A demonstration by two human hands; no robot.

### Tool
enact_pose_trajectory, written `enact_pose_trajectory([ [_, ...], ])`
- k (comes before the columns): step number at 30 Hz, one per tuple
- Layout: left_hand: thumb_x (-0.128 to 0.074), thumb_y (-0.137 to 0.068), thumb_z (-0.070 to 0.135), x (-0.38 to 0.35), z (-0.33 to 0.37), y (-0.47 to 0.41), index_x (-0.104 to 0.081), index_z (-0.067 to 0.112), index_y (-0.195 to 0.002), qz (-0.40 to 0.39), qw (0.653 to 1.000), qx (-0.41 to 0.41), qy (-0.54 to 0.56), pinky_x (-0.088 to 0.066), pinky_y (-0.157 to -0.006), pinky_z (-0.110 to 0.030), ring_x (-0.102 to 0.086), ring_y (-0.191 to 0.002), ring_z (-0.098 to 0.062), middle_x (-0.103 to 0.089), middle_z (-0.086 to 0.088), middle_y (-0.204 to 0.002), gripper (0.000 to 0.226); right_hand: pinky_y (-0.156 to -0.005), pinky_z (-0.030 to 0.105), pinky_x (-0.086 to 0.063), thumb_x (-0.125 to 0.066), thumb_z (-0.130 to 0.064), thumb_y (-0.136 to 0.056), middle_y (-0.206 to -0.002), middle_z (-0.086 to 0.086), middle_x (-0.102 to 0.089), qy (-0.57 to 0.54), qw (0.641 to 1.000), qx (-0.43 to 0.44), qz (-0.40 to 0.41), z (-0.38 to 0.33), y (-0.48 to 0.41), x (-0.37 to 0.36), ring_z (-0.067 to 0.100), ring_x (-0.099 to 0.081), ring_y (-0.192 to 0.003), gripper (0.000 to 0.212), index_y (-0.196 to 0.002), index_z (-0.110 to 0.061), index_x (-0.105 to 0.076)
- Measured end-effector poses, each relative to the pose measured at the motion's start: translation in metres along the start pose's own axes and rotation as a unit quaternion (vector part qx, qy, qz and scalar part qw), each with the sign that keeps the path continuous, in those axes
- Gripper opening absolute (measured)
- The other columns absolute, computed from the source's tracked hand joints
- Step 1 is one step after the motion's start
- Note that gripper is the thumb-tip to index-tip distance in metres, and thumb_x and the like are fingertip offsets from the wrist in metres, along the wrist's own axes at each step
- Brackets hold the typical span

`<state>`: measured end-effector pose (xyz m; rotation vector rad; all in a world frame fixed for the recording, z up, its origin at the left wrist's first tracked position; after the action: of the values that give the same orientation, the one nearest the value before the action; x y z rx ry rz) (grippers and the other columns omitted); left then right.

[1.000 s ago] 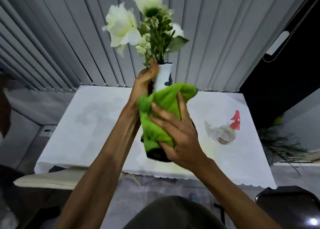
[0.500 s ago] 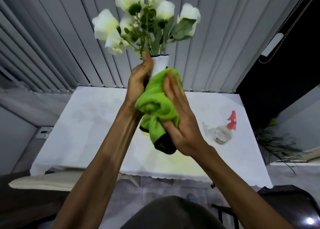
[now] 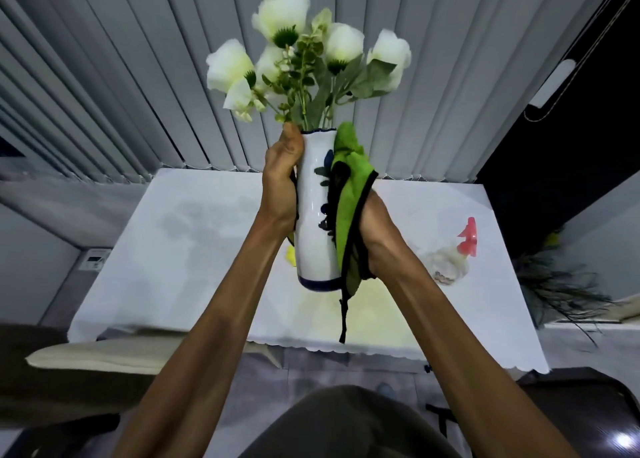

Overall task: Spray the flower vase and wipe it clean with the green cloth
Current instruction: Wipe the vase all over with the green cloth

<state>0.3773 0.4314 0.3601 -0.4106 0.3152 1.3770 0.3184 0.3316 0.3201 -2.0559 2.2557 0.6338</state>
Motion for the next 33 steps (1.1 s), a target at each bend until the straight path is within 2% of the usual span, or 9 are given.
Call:
enact_pose_trajectory([
  [3, -0.038, -0.098, 0.043, 0.005, -0.005, 0.0, -0.071, 0.018, -0.081, 0.005, 1.0, 0.006, 0.004, -0.049, -0.068, -0.034, -0.061, -0.07, -0.02, -0.066, -0.005, -0.077, 0.045, -0.053, 0.019, -0.048, -0.039, -0.018, -0.106, -0.058, -0.005, -0.066, -0.05, 0.996, -0.067, -0.021, 0.029, -0.001, 0.004, 0.007, -0.062, -0.048, 0.052, -0.064, -0.018, -0.07],
  [7, -0.038, -0.096, 0.047, 0.001, -0.008, -0.001, -0.076, 0.023, -0.085, -0.01, 1.0, 0.012, 0.008, -0.049, -0.077, -0.034, -0.063, -0.079, -0.017, -0.071, 0.0, -0.084, 0.046, -0.059, 0.02, -0.058, -0.04, -0.036, -0.107, -0.076, 0.003, -0.079, -0.1, 0.987, -0.123, -0.018, 0.067, 0.017, 0.016, 0.015, -0.075, -0.064, 0.061, -0.068, -0.015, -0.083],
  [10, -0.061, -0.085, 0.059, -0.008, -0.012, 0.002, -0.07, 0.017, -0.083, -0.042, 0.996, 0.022, -0.079, -0.052, -0.064, -0.029, -0.063, -0.065, -0.012, -0.068, 0.003, -0.072, 0.043, -0.053, 0.019, -0.055, -0.039, -0.034, -0.107, -0.064, 0.002, -0.074, -0.129, 0.981, -0.146, 0.002, 0.077, 0.027, 0.02, 0.014, -0.071, -0.054, 0.067, -0.056, -0.016, -0.078],
  [14, -0.072, -0.083, 0.044, -0.01, -0.014, 0.002, -0.061, 0.013, -0.077, -0.012, 0.977, 0.049, -0.206, -0.051, -0.065, -0.027, -0.06, -0.059, -0.009, -0.064, 0.01, -0.059, 0.034, -0.054, 0.02, -0.057, -0.043, -0.031, -0.106, -0.067, 0.005, -0.074, -0.135, 0.982, -0.131, 0.028, 0.073, 0.027, 0.024, 0.017, -0.07, -0.054, 0.044, -0.077, -0.012, -0.071],
  [19, -0.071, -0.087, 0.039, -0.006, -0.013, 0.006, -0.06, 0.015, -0.082, 0.038, 0.983, 0.029, -0.176, -0.053, -0.068, -0.031, -0.063, -0.065, -0.011, -0.064, 0.011, -0.064, 0.026, -0.086, 0.039, -0.053, -0.054, -0.038, -0.094, -0.098, 0.018, -0.074, -0.098, 0.992, -0.054, 0.064, 0.052, 0.013, 0.023, 0.032, -0.07, -0.091, 0.035, -0.093, -0.009, -0.074],
  [24, -0.059, -0.096, 0.034, -0.016, 0.002, 0.005, -0.05, 0.021, -0.074, 0.055, 0.971, -0.027, -0.232, -0.042, -0.061, -0.012, -0.05, -0.054, 0.006, -0.053, 0.022, -0.052, 0.027, -0.069, 0.038, -0.051, -0.045, -0.052, -0.099, -0.081, 0.016, -0.073, 0.136, 0.976, 0.065, 0.159, 0.006, 0.0, 0.032, 0.023, -0.065, -0.071, 0.053, -0.079, -0.008, -0.065],
  [26, -0.062, -0.093, 0.04, -0.017, 0.003, 0.006, -0.054, 0.012, -0.078, 0.055, 0.976, -0.035, -0.209, -0.044, -0.065, -0.02, -0.054, -0.063, -0.002, -0.054, 0.019, -0.06, 0.033, -0.07, 0.036, -0.052, -0.041, -0.047, -0.105, -0.078, 0.005, -0.069, 0.193, 0.955, 0.132, 0.184, -0.015, 0.005, 0.025, 0.024, -0.066, -0.075, 0.045, -0.084, -0.015, -0.064],
  [29, -0.073, -0.078, 0.054, -0.013, 0.002, 0.004, -0.053, -0.006, -0.084, 0.051, 0.987, -0.029, -0.149, -0.043, -0.072, -0.04, -0.05, -0.078, -0.021, -0.049, -0.009, -0.083, 0.064, -0.08, 0.036, -0.055, -0.046, -0.037, -0.102, -0.106, 0.009, -0.073, 0.278, 0.907, 0.258, 0.182, -0.031, 0.015, 0.013, 0.028, -0.069, -0.097, 0.038, -0.121, -0.009, -0.064],
  [33, -0.063, -0.086, 0.033, -0.001, -0.003, 0.006, -0.053, 0.006, -0.085, 0.06, 0.994, 0.014, -0.088, -0.045, -0.061, -0.027, -0.05, -0.059, -0.019, -0.044, -0.006, -0.074, 0.028, -0.111, 0.046, -0.046, -0.054, -0.009, -0.095, -0.16, 0.02, -0.04, 0.317, 0.869, 0.375, 0.057, -0.019, 0.037, 0.001, 0.034, -0.048, -0.143, 0.06, -0.154, -0.009, -0.04],
])
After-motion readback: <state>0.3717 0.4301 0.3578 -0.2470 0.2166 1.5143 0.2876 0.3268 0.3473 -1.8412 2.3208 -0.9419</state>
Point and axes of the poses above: each hand's wrist, its own y-axis away from the middle knuckle, its own x-axis out of the back of the hand, z = x × y, the point moved 9 cm from there along -y, towards the middle knuckle
